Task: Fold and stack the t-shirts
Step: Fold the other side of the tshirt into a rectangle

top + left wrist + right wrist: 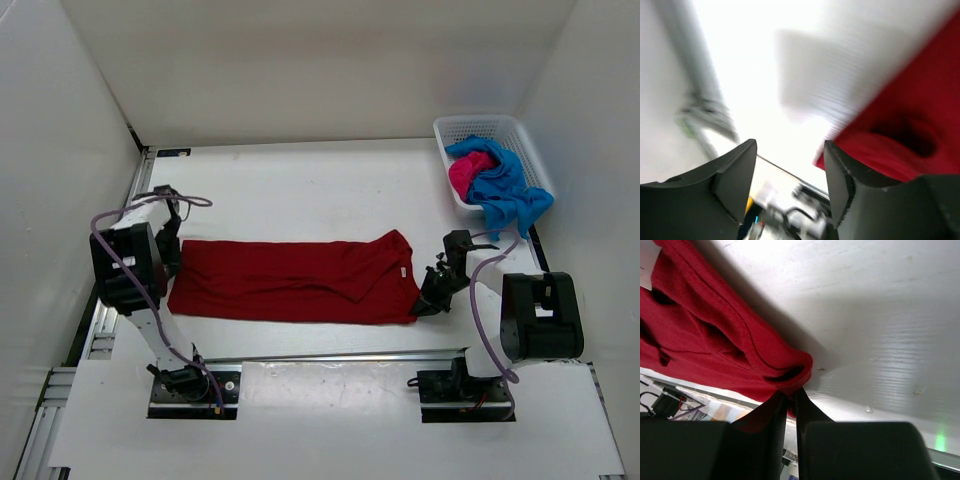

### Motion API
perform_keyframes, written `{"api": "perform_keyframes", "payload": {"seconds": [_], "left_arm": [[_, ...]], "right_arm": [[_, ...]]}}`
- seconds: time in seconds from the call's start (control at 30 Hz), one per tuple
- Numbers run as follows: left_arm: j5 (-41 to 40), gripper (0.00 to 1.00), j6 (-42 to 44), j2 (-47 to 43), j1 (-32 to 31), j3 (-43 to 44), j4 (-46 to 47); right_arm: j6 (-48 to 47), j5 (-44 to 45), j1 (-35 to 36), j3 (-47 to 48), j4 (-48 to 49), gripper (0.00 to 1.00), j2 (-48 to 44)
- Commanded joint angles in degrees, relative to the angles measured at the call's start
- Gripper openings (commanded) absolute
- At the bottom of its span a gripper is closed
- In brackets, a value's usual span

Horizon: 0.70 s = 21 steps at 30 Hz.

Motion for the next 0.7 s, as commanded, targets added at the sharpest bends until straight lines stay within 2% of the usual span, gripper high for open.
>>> {"api": "perform_keyframes", "payload": {"seconds": [0.0, 0.03, 0.2, 0.23, 0.33, 0.37, 0.43, 0.5, 0.57, 0.67], "left_arm": [[-15.29, 0.69, -0.05, -9.16, -3.59, 6.82, 7.81], [-16.18, 0.69, -0.05, -10.14, -5.17, 8.32, 9.21], [-7.85, 0.67, -0.05, -13.39, -23.42, 14.14, 11.24], [-7.32, 0.67, -0.05, -13.40, -32.95, 14.14, 11.77], [-5.12, 0.66, -0.05, -12.87, -48.11, 11.42, 14.14], [-3.90, 0.64, -0.05, -12.17, -56.77, 10.80, 17.11], [2.59, 0.63, -0.05, -9.81, -65.69, 10.27, 20.55], [9.95, 0.62, -0.05, -7.35, -68.80, 13.25, 22.31], [10.70, 0.61, -0.05, -2.45, -71.36, 16.40, 23.29], [15.00, 0.61, -0.05, 1.53, -71.89, 19.58, 23.29]], "right_arm": [[-0.99, 3.03, -0.40, -0.84, -1.51, 0.15, -0.64], [-0.99, 3.02, -0.40, -0.32, -1.51, 0.15, -0.64], [-0.99, 2.49, -0.40, -0.32, -0.45, 0.15, -0.64], [-0.99, 2.49, -0.40, -0.32, -0.45, 0.15, -0.64], [-1.51, 1.89, -0.40, -0.32, 0.08, 0.15, -0.64], [-1.51, 1.36, -0.40, -0.32, 0.69, 0.15, -0.12], [-2.04, 0.74, -0.40, -0.84, 1.31, 0.15, 0.58], [-2.04, 0.74, -0.40, -0.84, 1.31, 0.14, 1.28], [-2.04, 0.74, -0.40, -1.37, 1.83, 0.14, 1.81], [-2.04, 0.74, -0.40, -1.37, 2.44, 0.14, 1.82]]}}
